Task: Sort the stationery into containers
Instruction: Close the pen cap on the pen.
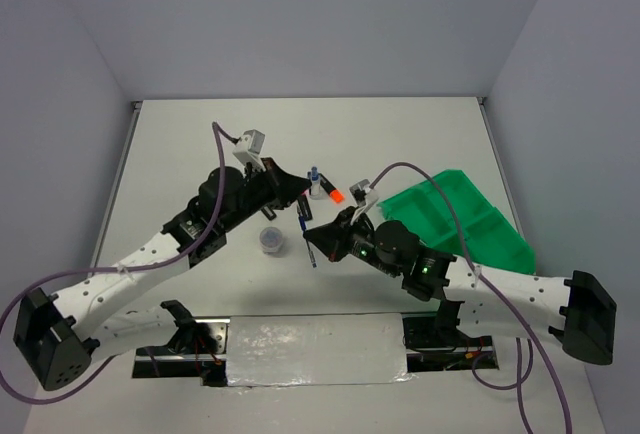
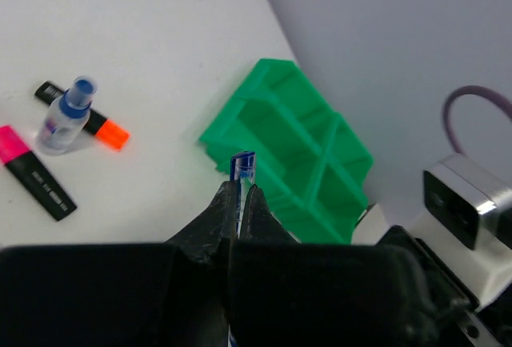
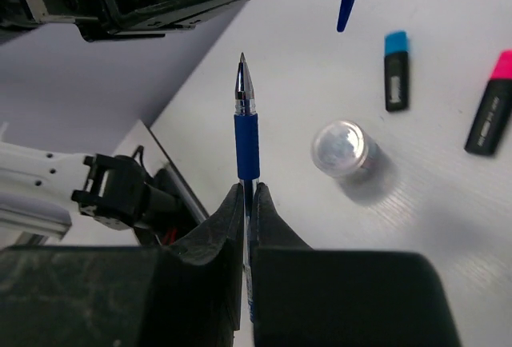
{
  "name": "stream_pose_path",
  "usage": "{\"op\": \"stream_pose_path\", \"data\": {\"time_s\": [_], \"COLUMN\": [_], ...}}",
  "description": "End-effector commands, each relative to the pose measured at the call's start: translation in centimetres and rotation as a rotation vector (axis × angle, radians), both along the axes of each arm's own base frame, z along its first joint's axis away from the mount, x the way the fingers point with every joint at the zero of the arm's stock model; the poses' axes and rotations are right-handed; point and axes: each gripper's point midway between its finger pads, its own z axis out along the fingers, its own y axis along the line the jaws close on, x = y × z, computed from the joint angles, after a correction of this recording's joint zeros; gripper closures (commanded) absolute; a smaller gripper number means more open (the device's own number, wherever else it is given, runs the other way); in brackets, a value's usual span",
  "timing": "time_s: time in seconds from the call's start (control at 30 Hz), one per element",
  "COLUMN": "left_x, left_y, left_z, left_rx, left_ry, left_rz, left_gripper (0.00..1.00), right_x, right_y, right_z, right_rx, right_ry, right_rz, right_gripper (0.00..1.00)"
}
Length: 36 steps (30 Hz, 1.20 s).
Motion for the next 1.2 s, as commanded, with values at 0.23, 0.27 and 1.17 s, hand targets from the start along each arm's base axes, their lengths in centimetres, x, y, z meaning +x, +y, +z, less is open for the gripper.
{"op": "stream_pose_path", "data": {"time_s": [0.23, 0.27, 1.17], "left_x": [-3.1, -3.5, -4.9], "left_y": [1.4, 1.8, 1.7], "left_z": [7.2, 7.9, 9.6], "left_rx": [-0.226, -0.241, -0.276], "left_ry": [-0.229, -0.244, -0.250], "left_rz": [-0.014, -0.011, -0.046], "left_gripper": [1.00, 1.00, 1.00], "right_x": [-0.8, -0.9, 0.0], "right_y": [-0.7, -0.8, -0.4], "right_z": [5.4, 5.4, 7.2], "right_rx": [0.149, 0.149, 0.105], "right_ry": [-0.159, -0.161, -0.269], "right_rz": [-0.055, -0.057, -0.088], "right_gripper": [1.00, 1.00, 1.00]}}
